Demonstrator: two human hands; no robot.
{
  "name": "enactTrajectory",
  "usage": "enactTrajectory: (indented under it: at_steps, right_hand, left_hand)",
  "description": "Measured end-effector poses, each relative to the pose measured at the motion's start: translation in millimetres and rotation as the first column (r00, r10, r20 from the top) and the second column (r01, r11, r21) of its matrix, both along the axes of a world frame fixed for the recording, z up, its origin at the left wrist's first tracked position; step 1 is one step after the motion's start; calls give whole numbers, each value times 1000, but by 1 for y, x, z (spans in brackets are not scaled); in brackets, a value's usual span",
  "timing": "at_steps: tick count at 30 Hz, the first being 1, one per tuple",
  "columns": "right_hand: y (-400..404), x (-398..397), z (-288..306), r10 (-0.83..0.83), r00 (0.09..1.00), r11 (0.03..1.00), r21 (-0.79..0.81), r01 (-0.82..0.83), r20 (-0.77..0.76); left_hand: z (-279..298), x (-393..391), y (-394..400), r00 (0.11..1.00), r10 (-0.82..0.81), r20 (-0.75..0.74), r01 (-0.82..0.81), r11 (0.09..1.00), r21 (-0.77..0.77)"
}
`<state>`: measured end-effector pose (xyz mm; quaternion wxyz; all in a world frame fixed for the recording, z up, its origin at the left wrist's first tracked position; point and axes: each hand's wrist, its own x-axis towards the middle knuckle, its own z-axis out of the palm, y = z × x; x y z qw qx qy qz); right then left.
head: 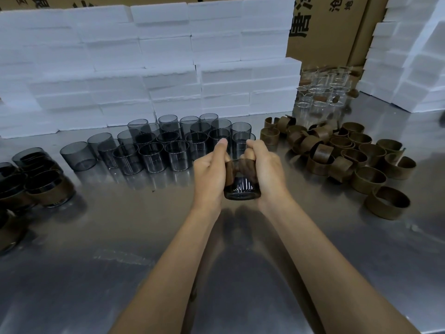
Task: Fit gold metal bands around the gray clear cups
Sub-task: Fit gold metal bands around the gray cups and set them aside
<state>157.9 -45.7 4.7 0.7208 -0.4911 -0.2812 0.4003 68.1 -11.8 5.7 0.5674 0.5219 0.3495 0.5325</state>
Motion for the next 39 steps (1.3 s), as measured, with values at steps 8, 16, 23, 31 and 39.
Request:
enactTrajectory:
  at_steps: [8,16,23,31,39]
  right_hand:
    - [-5,8,0,374,870,917,-12,-398,-321]
    - [-2,13,-10,306,912,946,-22,-324,-272]
    - [-1,33,-9,156,942,986,-2,-164,-296]
    - [-3,36,-9,225,932,974,44,-222,-285]
    - [-7,33,-8,522,726,851,220,-477,-447]
  left_hand:
    - [3,-8,2,988,29,-154,25,941,336]
    - [0,-15,9,949,174,-264,-22,870,493]
    - [-6,-14,-3,860,39,-508,255,830,496]
    - [-11,-10,-1,810,93,-579,335,737,587]
    - [-5,-15,9,934,-214,-285,301,903,307]
